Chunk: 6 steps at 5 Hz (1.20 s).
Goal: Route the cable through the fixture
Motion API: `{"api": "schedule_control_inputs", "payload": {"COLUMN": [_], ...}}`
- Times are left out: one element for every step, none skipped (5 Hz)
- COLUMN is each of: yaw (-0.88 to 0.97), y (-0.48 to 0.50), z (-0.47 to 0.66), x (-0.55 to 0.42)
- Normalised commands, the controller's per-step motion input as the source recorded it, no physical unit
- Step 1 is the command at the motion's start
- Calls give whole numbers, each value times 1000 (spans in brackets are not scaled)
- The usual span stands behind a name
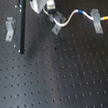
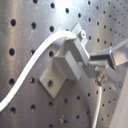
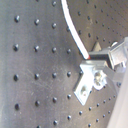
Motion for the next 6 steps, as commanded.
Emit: {"api": "schedule_control_inputs", "payload": {"yaw": [0, 0, 0, -23, -23, 0], "y": [36, 54, 4, -169, -123, -84], "z": [-320, -274, -116, -110, -351, -186], "x": [-112, -59, 17, 157, 104, 21]}}
